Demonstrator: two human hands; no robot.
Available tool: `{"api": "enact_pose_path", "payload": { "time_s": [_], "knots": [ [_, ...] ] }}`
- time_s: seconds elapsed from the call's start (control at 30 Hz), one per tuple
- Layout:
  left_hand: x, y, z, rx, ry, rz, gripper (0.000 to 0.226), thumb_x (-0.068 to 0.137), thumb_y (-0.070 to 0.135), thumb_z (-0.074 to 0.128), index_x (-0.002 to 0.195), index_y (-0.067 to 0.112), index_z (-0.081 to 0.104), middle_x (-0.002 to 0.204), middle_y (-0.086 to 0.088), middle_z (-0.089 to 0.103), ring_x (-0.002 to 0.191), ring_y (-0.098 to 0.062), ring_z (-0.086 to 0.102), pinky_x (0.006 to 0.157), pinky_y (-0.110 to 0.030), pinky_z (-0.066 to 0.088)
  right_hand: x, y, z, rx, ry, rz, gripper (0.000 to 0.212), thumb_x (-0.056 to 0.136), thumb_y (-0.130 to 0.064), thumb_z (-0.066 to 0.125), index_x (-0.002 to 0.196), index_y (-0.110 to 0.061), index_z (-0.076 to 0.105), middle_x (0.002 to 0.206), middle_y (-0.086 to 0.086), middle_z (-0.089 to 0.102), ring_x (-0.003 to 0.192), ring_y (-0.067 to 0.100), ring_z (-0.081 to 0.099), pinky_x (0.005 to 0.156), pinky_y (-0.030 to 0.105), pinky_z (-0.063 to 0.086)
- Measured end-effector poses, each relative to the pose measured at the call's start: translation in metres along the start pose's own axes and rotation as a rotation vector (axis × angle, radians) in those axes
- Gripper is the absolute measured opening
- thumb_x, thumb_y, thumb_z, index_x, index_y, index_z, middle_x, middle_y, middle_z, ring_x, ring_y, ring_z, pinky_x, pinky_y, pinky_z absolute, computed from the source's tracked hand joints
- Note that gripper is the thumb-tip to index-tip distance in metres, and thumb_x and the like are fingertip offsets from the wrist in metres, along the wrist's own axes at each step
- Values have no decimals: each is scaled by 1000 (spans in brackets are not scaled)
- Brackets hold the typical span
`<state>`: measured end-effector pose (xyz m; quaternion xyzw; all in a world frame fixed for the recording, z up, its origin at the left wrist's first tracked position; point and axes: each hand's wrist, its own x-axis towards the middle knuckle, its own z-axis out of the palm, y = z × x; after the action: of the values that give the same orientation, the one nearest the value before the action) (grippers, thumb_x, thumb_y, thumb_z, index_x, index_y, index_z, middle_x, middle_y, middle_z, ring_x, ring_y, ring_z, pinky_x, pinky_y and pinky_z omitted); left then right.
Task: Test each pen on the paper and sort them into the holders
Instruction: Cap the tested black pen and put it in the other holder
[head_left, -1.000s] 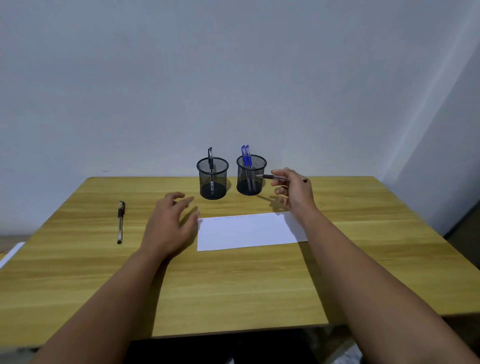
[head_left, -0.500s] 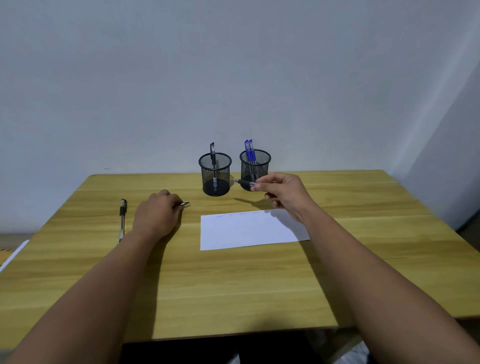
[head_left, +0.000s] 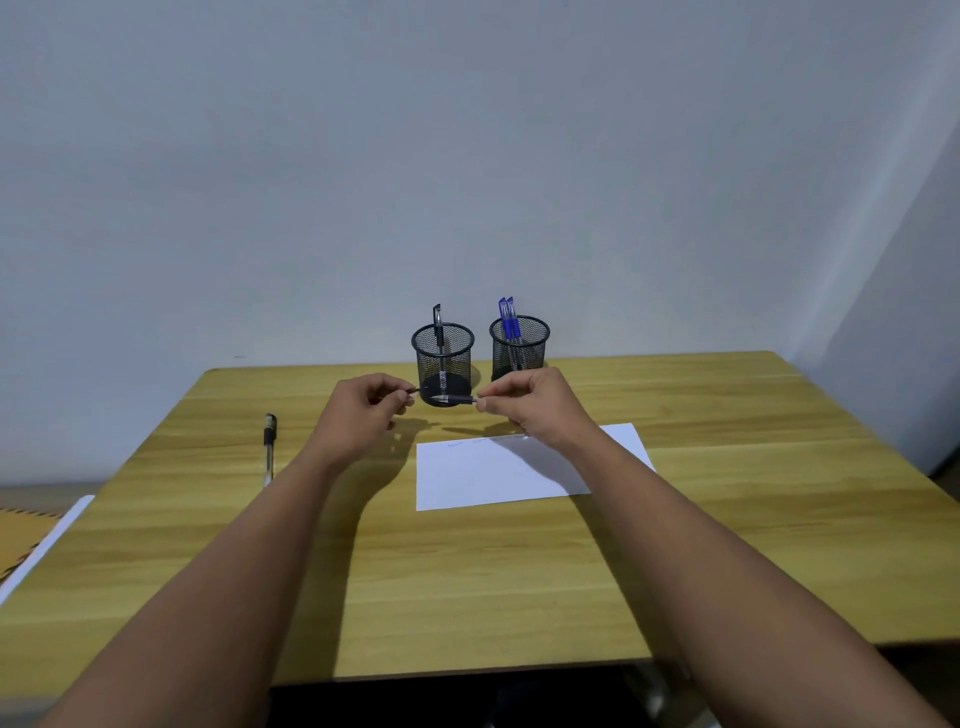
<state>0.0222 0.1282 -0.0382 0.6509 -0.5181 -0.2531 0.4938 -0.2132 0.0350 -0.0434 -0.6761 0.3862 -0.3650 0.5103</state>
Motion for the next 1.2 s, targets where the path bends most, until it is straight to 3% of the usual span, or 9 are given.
{"api": "enact_pose_path", "payload": {
  "time_s": [0.23,0.5,0.63,0.8,0.9,0.97,1.03,1.1,1.2],
  "knots": [
    [-2,10,3,-28,-60,-8,19,101,6,56,103,8,74,92,-3,75,81,-7,65,66,-19,53,-2,-4,0,-1,3,2,17,87,-1,86,103,4,82,58,-13,68,45,-4,51,49,13,40],
    [-6,16,4,-13,-68,-12,19,101,8,58,101,12,76,90,0,76,79,-6,65,68,-24,52,-10,-9,-5,-24,-24,2,18,88,-3,86,104,4,82,52,-14,63,44,0,45,48,14,39],
    [-10,26,9,-10,-97,-15,15,98,8,63,101,7,77,90,-7,76,78,-9,67,68,-23,56,-13,-14,0,-35,-45,18,13,87,-5,88,98,-2,84,55,-11,64,46,3,46,49,17,39],
    [-14,48,14,-305,-102,-160,14,95,4,66,101,-7,73,79,-16,69,69,-18,65,66,-21,60,-13,-35,5,-16,-16,-31,7,87,-4,86,84,-8,81,82,33,70,53,12,44,48,21,38],
    [-11,60,8,-346,-96,-169,16,95,6,67,103,-6,73,85,-17,71,75,-19,68,69,-25,62,-7,-51,1,-79,-36,-77,7,87,-1,85,86,-4,79,71,15,70,51,11,50,50,21,43],
    [-6,69,4,-348,-98,-155,16,93,8,70,105,-1,74,96,-20,73,84,-21,71,73,-30,63,1,-63,-4,-298,-85,-109,7,87,-7,86,90,-6,80,70,3,71,58,12,59,60,28,52],
    [4,77,3,-383,-81,-127,22,91,15,74,112,8,73,103,-15,76,91,-23,73,78,-35,63,15,-75,-5,-564,-131,-111,14,87,-17,85,99,-15,81,81,2,77,71,16,68,75,37,59],
    [17,80,4,-383,-25,-87,28,92,28,74,117,17,70,102,-7,78,97,-22,73,84,-38,62,31,-89,-3,-717,-101,-139,18,88,-23,82,106,-23,81,89,-3,77,88,19,72,85,36,59],
    [40,60,8,-142,133,-7,50,87,48,74,129,23,65,115,2,72,110,-16,66,97,-42,56,57,-101,-3,-605,38,-191,12,91,-20,80,103,-19,80,91,-4,73,90,16,69,82,29,51]
  ]
}}
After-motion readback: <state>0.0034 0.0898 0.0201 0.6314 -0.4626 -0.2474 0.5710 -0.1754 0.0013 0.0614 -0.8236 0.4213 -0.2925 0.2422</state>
